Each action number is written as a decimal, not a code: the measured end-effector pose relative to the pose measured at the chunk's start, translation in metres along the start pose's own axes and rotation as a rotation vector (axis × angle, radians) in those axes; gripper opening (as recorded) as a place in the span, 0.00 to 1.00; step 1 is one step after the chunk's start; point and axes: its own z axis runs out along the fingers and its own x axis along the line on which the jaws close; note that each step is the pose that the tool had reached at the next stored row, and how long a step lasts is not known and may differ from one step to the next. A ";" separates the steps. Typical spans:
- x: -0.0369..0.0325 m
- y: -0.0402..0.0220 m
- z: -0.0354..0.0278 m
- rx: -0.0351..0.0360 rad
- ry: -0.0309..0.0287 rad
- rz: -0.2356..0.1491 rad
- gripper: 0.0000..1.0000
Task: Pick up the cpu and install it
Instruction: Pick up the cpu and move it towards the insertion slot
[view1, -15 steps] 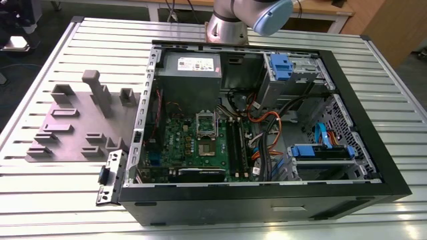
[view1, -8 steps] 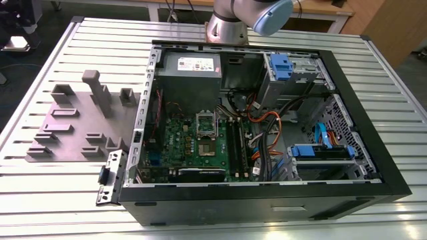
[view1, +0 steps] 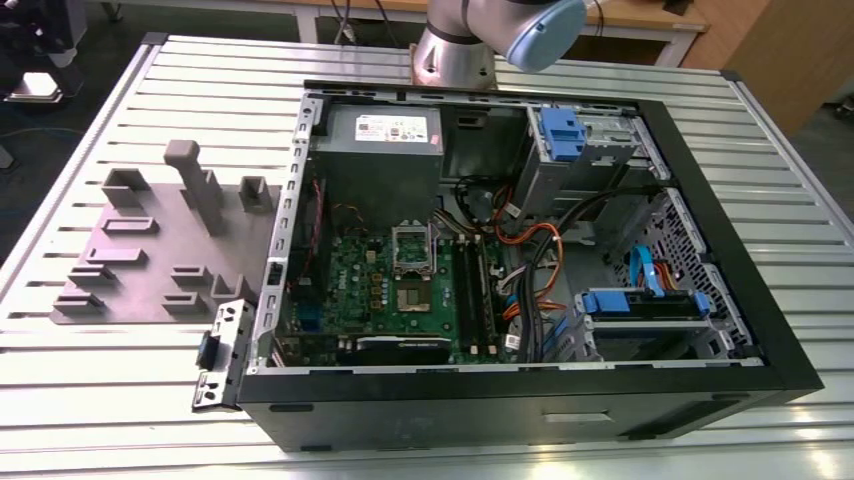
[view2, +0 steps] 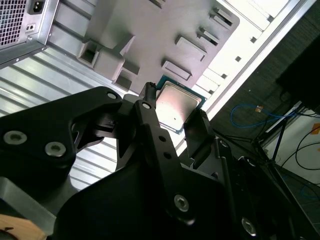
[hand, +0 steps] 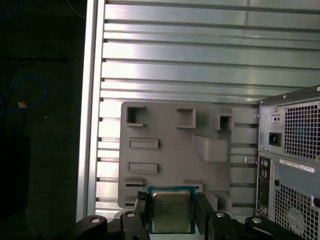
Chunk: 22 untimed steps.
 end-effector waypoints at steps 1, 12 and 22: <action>-0.0006 0.0000 0.0000 0.0000 0.0000 0.000 0.47; -0.0066 -0.0001 0.0000 0.0001 0.0001 0.000 0.47; -0.0144 -0.0003 0.0001 0.0000 0.0002 0.000 0.47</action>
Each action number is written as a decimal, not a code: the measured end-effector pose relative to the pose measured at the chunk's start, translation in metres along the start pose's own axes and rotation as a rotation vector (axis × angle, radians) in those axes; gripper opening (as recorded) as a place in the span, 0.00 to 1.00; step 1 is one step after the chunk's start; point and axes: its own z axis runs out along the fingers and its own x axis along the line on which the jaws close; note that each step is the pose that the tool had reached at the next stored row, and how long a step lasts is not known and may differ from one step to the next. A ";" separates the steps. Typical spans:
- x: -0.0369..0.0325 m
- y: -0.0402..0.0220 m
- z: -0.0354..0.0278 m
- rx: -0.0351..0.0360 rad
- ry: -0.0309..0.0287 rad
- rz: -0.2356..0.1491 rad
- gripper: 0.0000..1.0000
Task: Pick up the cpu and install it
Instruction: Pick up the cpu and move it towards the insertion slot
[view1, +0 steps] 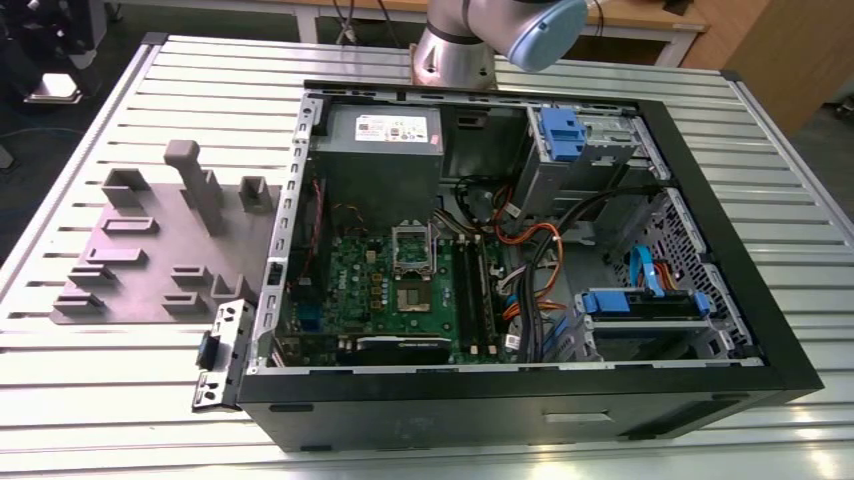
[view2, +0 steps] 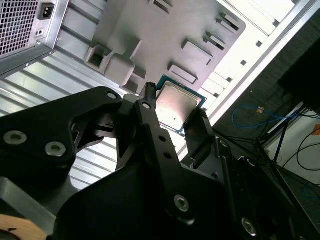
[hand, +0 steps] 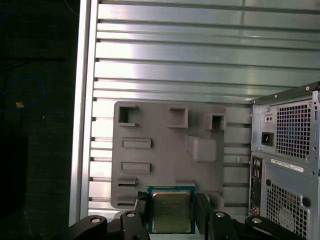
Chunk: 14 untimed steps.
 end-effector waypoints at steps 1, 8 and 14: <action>-0.0011 0.0000 0.0000 0.0000 0.0001 0.000 0.47; -0.0059 -0.0001 0.0000 -0.0001 0.0002 0.000 0.47; -0.0089 -0.0002 0.0000 0.0000 0.0003 0.000 0.47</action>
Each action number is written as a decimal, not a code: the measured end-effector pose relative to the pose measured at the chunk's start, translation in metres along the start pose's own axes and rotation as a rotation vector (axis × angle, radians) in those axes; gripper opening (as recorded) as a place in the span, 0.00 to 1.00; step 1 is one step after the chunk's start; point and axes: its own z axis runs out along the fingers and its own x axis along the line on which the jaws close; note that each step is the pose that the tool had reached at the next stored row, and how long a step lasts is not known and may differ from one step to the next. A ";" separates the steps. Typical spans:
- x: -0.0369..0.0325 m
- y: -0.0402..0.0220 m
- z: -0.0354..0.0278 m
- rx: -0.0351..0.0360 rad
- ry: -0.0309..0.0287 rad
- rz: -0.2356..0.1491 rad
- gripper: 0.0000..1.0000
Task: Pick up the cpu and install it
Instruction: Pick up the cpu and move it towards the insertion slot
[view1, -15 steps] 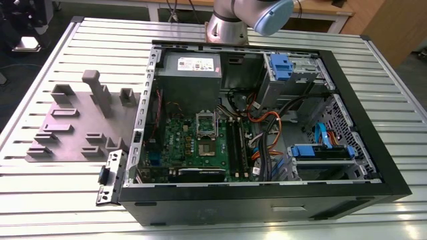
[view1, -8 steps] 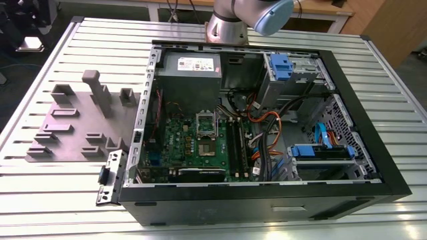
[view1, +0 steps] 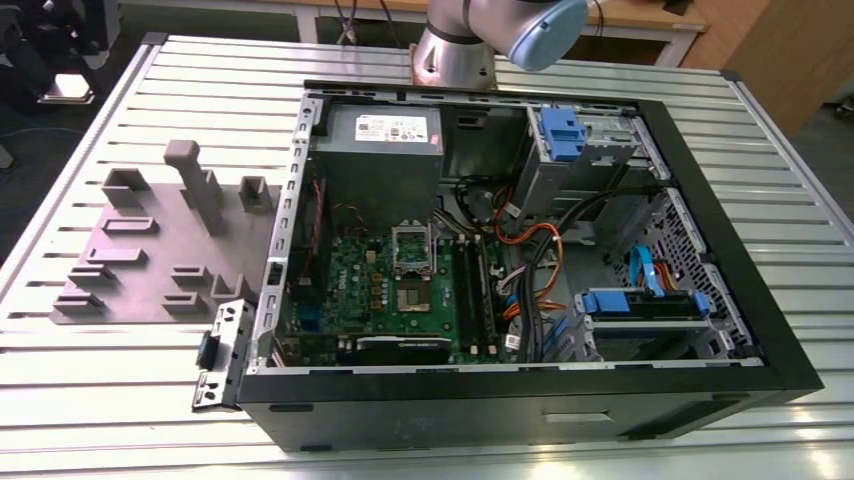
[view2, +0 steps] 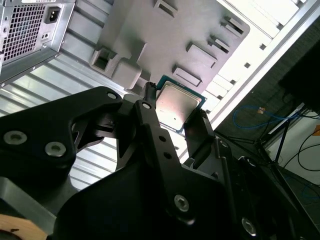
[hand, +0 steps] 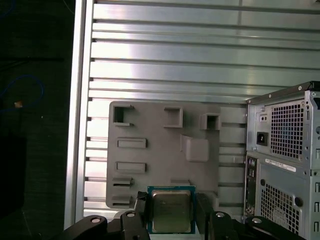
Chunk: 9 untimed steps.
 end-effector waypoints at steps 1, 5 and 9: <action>-0.0004 0.0000 0.0000 -0.0001 -0.0001 0.000 0.47; -0.0020 -0.0001 0.0000 0.0000 0.0000 0.000 0.47; -0.0036 -0.0001 0.0001 -0.0001 -0.0001 0.000 0.47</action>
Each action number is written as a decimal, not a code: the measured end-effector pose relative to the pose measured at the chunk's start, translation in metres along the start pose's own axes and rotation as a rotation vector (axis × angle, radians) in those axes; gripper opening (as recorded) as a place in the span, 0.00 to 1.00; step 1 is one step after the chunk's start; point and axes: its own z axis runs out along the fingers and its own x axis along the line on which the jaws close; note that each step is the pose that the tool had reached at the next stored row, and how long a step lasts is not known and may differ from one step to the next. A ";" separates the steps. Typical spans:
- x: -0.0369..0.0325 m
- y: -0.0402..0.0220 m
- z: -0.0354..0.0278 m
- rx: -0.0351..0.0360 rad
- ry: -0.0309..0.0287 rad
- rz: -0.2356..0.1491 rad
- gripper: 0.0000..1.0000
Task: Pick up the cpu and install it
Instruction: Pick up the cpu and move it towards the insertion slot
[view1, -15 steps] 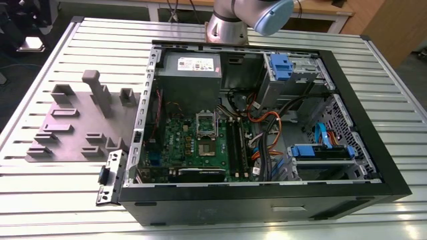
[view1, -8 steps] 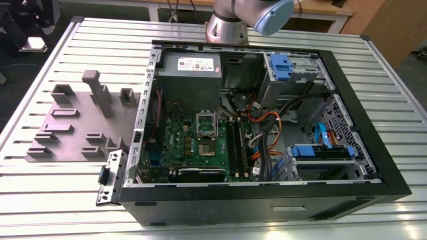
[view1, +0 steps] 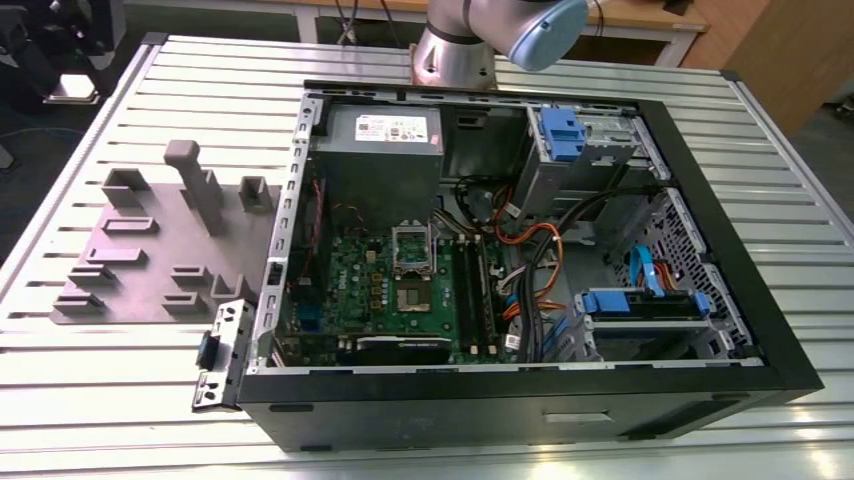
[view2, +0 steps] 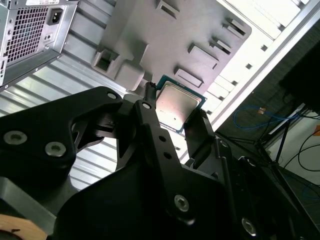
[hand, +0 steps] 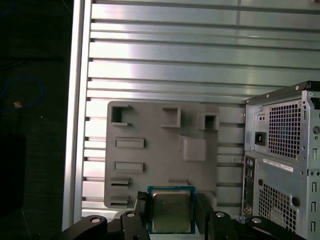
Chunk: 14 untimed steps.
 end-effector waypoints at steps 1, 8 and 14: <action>-0.0004 0.0000 0.0000 0.0001 0.0001 0.000 0.47; -0.0032 -0.0001 0.0000 0.0001 0.0001 0.000 0.47; -0.0053 -0.0001 0.0000 0.0001 0.0001 0.000 0.47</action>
